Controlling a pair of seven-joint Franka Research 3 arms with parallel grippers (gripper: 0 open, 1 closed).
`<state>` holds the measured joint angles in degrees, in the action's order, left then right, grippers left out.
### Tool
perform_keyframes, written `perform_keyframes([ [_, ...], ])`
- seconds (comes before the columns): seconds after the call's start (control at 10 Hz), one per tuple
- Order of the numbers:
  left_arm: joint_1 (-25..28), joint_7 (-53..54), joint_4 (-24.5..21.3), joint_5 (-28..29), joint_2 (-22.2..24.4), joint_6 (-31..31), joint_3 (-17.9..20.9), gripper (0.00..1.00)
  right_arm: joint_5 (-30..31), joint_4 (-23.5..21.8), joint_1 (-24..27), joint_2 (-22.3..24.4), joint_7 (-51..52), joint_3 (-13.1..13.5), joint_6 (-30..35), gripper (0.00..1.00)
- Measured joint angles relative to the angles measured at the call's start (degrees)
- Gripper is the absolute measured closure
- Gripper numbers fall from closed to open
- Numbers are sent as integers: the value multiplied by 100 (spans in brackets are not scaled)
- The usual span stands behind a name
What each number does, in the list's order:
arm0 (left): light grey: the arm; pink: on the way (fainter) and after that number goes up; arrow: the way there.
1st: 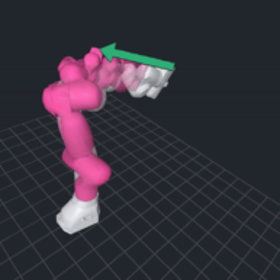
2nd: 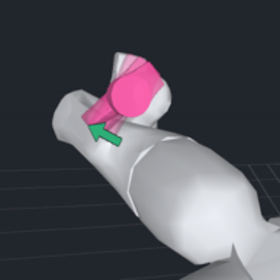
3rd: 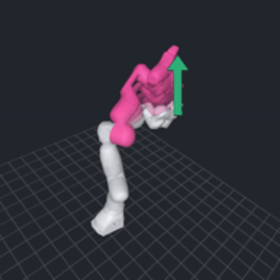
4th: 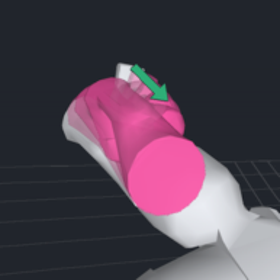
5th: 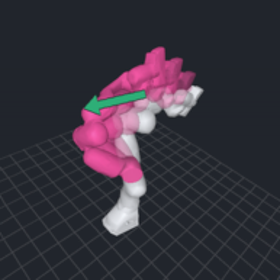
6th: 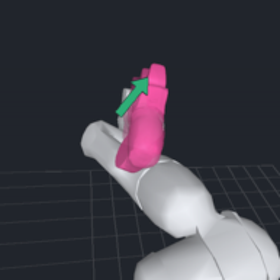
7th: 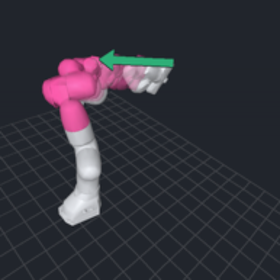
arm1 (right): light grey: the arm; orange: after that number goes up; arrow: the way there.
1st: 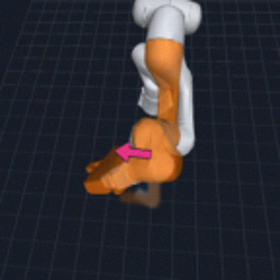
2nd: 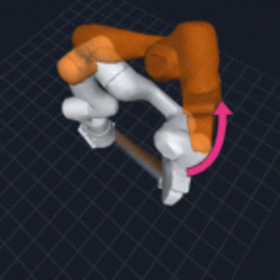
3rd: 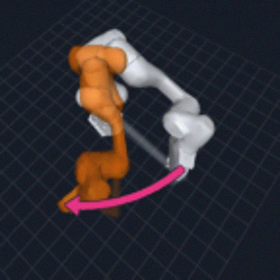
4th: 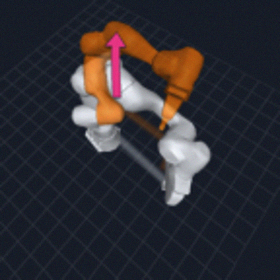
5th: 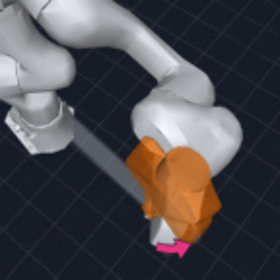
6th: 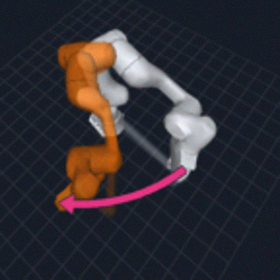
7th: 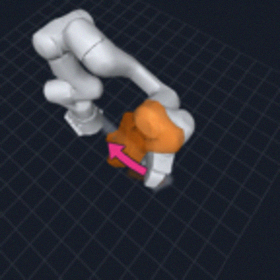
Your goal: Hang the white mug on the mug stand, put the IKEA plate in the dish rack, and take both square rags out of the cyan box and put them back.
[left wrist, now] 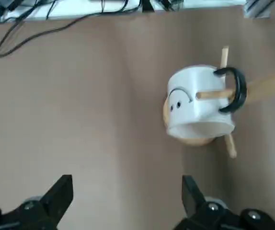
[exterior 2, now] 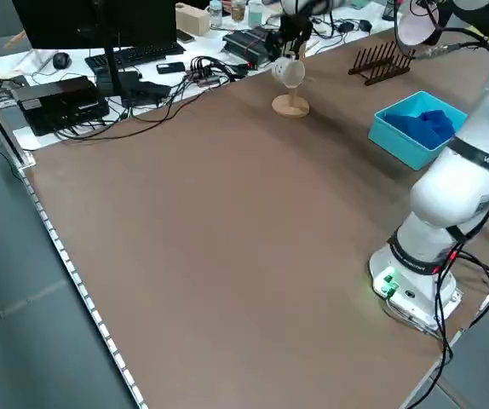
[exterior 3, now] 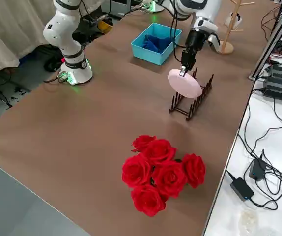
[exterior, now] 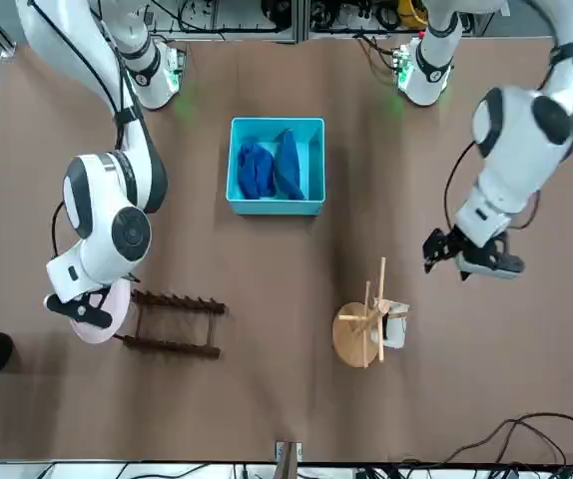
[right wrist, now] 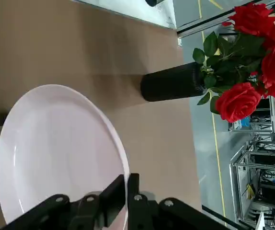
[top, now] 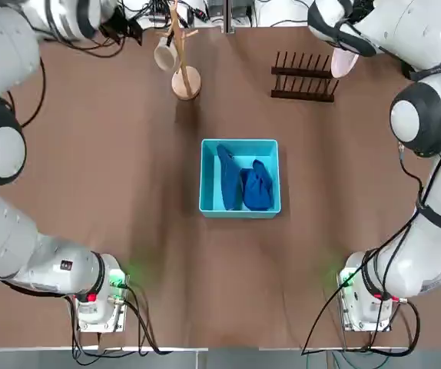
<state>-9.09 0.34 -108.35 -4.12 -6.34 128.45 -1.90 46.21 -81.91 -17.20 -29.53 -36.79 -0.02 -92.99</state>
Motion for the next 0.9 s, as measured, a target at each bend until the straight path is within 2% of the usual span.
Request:
perform_keyframes([
  [0.2,8,227,885,528,53,-1470,60,0,62,9,0,-61,-79,4,-1,92],
  [0.3,4,254,1114,606,93,-1787,60,0,82,18,0,-86,-85,5,-1,92],
  [0.9,5,161,1237,604,897,-3347,111,0,225,24,-85,-325,-618,5,-7,92],
])
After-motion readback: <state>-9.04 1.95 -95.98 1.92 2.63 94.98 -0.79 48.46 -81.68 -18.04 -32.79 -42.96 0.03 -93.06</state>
